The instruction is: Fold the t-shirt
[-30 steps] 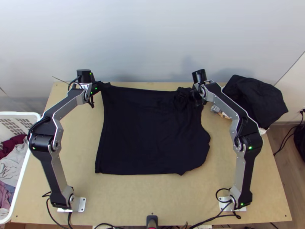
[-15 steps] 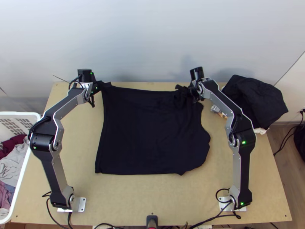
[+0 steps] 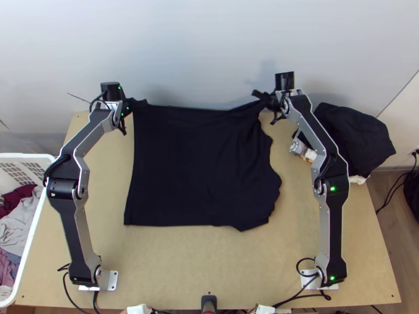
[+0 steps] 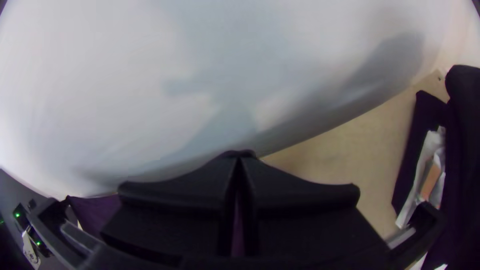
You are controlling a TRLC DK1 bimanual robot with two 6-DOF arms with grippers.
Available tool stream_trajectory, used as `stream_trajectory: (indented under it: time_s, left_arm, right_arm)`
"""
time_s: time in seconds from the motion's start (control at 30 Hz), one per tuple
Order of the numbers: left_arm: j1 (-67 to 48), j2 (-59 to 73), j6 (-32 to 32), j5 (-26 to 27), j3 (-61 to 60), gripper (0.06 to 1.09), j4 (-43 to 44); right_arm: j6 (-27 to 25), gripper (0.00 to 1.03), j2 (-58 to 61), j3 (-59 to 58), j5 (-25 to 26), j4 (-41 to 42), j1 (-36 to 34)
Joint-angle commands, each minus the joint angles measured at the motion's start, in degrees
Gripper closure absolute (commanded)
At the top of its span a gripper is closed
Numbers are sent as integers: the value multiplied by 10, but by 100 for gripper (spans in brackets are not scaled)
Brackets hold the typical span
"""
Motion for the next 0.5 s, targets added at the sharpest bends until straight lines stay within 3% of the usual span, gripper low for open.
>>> stream_trajectory:
  time_s: [0.0, 0.2, 0.47]
  left_arm:
    - [6, 17, -1, -4, 46, 105, -22]
    - [0, -46, -1, 10, -26, 105, -21]
    - [0, -164, 1, 38, -186, 105, -7]
  right_arm:
    - [0, 100, -1, 22, 13, 10, -16]
    - [-2, 100, -63, -63, -13, -49, -13]
    - [-12, 100, -191, -261, -68, -40, -17]
